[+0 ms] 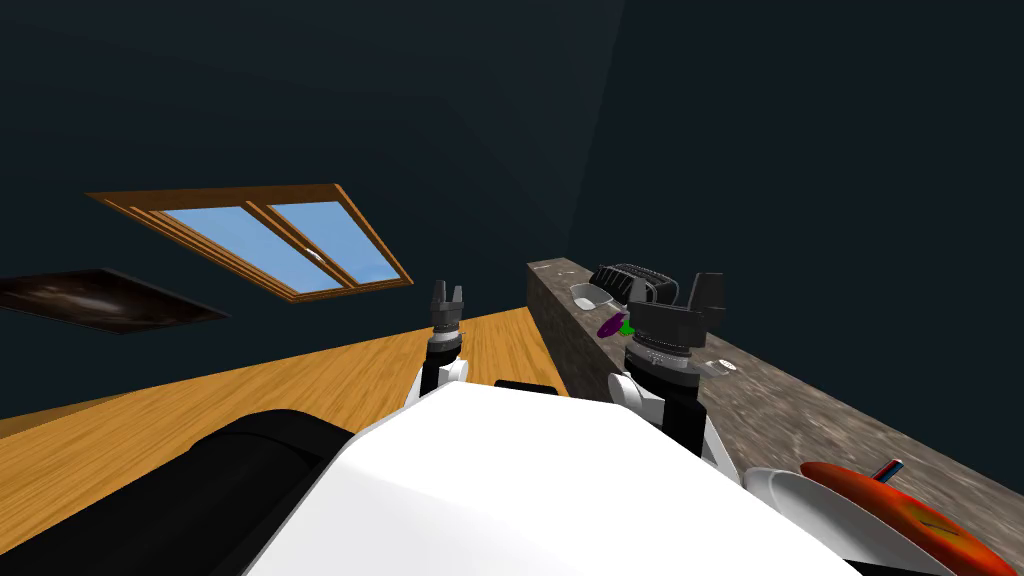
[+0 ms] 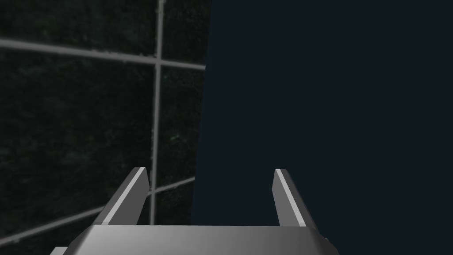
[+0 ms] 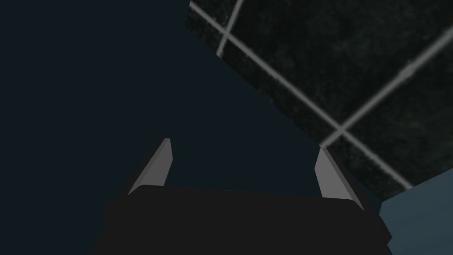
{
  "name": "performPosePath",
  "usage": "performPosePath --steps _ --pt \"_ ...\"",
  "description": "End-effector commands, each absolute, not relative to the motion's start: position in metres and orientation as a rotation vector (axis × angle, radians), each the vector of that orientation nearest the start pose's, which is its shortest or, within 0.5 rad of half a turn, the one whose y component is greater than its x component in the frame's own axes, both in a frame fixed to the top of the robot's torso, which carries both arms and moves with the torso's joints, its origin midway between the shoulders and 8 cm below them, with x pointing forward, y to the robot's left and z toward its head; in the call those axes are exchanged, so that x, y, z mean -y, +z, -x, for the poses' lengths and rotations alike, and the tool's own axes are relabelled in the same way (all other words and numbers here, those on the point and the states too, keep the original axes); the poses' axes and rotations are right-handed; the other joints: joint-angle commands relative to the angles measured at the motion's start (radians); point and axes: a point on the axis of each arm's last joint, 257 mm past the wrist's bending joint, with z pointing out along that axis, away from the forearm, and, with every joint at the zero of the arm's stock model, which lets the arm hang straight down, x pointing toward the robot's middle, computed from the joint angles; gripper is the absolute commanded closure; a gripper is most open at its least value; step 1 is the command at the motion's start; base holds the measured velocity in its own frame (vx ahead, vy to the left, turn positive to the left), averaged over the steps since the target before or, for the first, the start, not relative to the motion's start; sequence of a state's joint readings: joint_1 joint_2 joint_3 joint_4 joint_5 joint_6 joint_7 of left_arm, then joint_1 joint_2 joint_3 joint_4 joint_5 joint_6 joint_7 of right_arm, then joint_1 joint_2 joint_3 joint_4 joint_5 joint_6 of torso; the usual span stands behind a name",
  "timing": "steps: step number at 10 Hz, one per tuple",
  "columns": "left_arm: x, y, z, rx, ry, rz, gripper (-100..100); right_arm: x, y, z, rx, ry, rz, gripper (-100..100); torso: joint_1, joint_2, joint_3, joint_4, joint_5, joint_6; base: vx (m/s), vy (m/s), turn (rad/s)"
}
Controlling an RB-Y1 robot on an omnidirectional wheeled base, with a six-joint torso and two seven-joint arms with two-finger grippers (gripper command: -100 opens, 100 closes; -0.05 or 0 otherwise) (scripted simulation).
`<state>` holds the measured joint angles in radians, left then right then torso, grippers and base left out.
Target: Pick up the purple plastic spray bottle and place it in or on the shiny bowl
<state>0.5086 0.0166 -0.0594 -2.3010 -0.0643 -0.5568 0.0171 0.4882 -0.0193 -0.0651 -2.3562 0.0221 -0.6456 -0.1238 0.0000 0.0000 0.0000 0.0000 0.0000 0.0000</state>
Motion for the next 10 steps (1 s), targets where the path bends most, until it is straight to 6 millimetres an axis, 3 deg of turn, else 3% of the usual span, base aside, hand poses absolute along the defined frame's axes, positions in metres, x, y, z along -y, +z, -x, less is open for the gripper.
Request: performPosePath --steps 1,6,10 --pt "-0.248 0.04 -0.333 -0.612 -1.353 0.563 0 0.28 0.076 -0.306 -0.531 1.359 -0.453 -100 0.0 0.0 0.0 0.0 0.0 0.0 0.024 0.038 -0.026" --pt "-0.248 0.04 -0.333 -0.612 -1.353 0.563 0 0.303 0.03 -0.337 -0.739 1.154 -0.461 -100 0.009 -0.004 -0.003 -0.001 0.002 0.0 0.068 0.126 -0.043" --pt "-0.248 0.04 -0.333 -0.612 -1.353 0.563 0 0.351 -0.022 -0.36 -0.92 0.891 -0.486 -100 0.015 -0.006 -0.004 -0.001 0.003 0.0 0.091 0.207 -0.058"
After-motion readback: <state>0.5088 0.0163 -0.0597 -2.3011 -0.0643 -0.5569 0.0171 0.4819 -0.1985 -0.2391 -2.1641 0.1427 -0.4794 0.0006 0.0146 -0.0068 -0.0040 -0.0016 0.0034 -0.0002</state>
